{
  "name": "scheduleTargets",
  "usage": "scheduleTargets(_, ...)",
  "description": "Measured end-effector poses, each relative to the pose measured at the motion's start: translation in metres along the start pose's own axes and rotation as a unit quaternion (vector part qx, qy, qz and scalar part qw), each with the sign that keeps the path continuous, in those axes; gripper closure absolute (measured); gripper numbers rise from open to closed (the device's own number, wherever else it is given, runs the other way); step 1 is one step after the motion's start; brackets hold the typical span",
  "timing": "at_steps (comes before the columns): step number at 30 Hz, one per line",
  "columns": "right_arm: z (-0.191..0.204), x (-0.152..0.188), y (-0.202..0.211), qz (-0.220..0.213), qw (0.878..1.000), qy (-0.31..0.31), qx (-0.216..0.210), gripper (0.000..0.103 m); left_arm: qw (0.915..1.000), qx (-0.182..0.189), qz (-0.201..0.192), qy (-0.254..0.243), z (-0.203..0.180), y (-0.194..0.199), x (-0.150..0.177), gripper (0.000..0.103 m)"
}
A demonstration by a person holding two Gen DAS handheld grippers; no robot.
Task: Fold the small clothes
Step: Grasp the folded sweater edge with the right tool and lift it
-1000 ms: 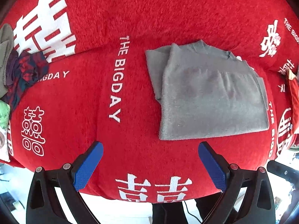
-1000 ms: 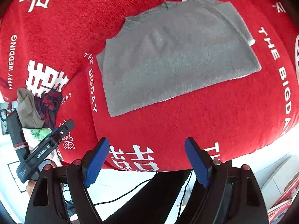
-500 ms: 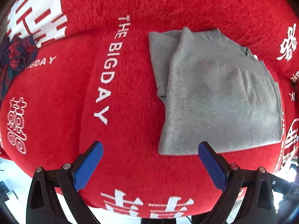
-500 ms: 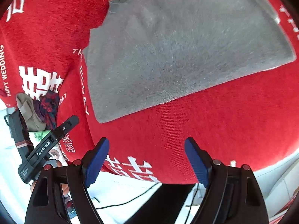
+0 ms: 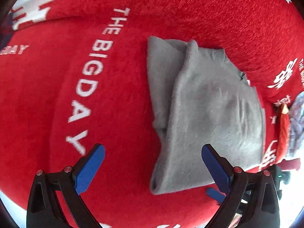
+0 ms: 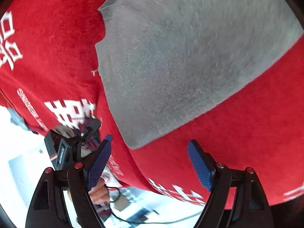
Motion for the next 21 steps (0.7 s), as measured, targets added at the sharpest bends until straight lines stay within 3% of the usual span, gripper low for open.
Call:
scheduleTargets(4,0.010,-0.008,-0.008,-0.058,0.997,-0.037,-0.039,0.018,0.9987,0.046,0.016,0.015,-0.004,-0.014,-0.007,0.001)
scheduleTargets(7,0.016,-0.011,-0.020,-0.063,0.994,-0.066,-0.058,0.018,0.9960,0.078,0.023,0.037,-0.006,-0.019,-0.012,0.001)
scheduleTargets(8,0.018,-0.012,-0.025,-0.057,0.994,-0.073,-0.064,0.025,0.9949,0.088,0.025,0.043,-0.007,-0.021,-0.014,0.001)
scheduleTargets(9,0.020,-0.011,-0.032,-0.045,0.994,-0.079,-0.066,0.056,0.9926,0.104,0.031,0.053,-0.008,-0.023,-0.018,0.001)
scheduleTargets(11,0.024,-0.013,-0.036,-0.035,0.993,-0.082,-0.080,0.095,0.9892,0.123,0.040,0.068,-0.010,-0.029,-0.023,0.001)
scheduleTargets(16,0.057,-0.021,-0.005,-0.033,0.989,-0.036,-0.143,0.095,0.9783,0.174,0.064,0.093,-0.022,-0.043,-0.033,0.001)
scheduleTargets(21,0.072,-0.026,0.007,-0.019,0.988,-0.002,-0.153,0.095,0.9692,0.213,0.077,0.097,-0.048,-0.055,-0.044,0.001)
Point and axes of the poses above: each gripper's, at about its wrist camera, not at the fingertips, and y roughly against the way its jaws point, z to its left, x to its underside, the point moved 6 cm from there along -y, roughly the way its jaws point, and after that the axes turned 12 degrees about -z, right-handed, at the moved point
